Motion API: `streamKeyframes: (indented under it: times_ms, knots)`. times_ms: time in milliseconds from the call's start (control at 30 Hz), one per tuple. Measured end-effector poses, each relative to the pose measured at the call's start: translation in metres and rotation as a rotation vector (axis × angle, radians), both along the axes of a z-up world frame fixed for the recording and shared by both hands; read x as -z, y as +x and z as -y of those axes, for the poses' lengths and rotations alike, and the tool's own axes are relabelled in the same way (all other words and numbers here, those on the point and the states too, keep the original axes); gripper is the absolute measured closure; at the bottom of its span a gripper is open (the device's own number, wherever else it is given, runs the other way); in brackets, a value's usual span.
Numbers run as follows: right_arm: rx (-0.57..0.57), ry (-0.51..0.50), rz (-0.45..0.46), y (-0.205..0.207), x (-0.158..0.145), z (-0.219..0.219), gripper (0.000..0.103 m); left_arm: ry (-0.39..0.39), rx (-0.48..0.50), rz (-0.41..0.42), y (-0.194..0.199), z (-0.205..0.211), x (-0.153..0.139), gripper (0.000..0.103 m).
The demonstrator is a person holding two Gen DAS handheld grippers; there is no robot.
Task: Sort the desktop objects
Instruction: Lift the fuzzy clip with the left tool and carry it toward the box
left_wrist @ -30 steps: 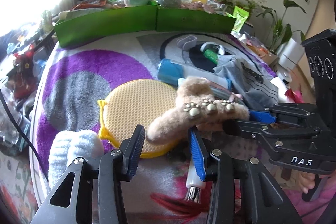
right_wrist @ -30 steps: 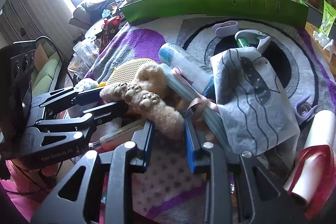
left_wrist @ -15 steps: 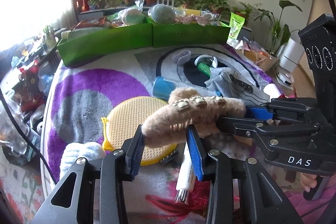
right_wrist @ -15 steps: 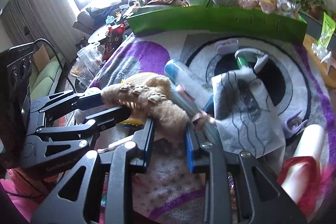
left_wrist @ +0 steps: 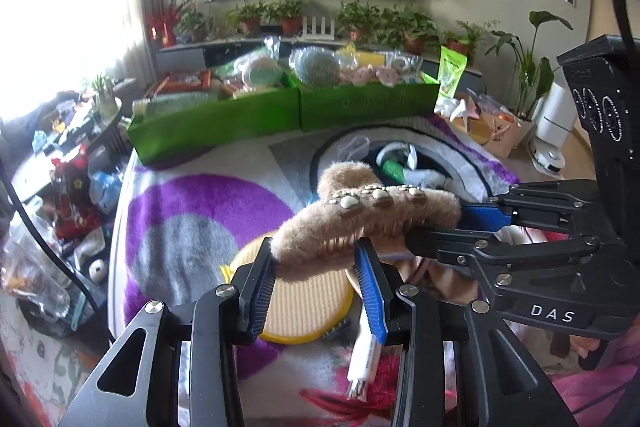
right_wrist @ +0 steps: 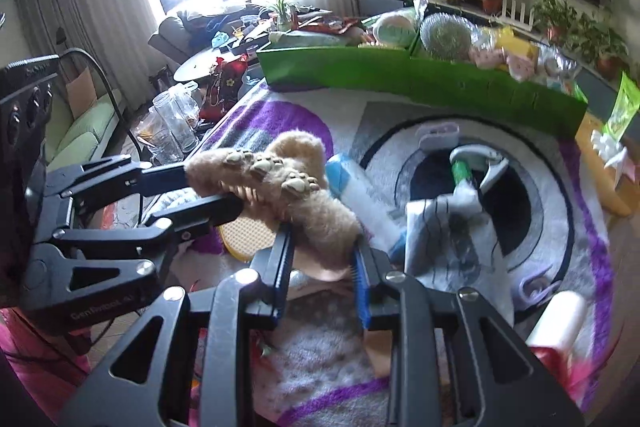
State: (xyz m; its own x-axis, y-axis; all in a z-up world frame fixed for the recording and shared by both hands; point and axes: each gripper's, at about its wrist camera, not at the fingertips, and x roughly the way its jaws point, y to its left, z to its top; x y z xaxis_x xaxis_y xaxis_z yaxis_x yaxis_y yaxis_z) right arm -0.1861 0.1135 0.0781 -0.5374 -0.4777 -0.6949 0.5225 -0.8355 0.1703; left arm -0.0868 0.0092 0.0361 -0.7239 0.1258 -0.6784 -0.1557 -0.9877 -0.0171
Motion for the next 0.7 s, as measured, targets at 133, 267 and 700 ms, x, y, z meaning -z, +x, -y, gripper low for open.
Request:
streamKeyframes:
  times_ms: [133,267,700]
  knots:
    - [-0.01,0.015,-0.028,-0.007,-0.01,0.002,0.075,-0.002,-0.006,-0.015,-0.005,0.003,-0.007,0.063]
    - [-0.023,0.031,-0.044,-0.016,-0.017,0.005,0.075,-0.002,-0.011,-0.023,-0.011,0.005,-0.011,0.063]
    - [-0.048,0.102,-0.095,-0.04,-0.032,0.015,0.075,0.001,-0.026,-0.026,-0.032,0.01,-0.016,0.063]
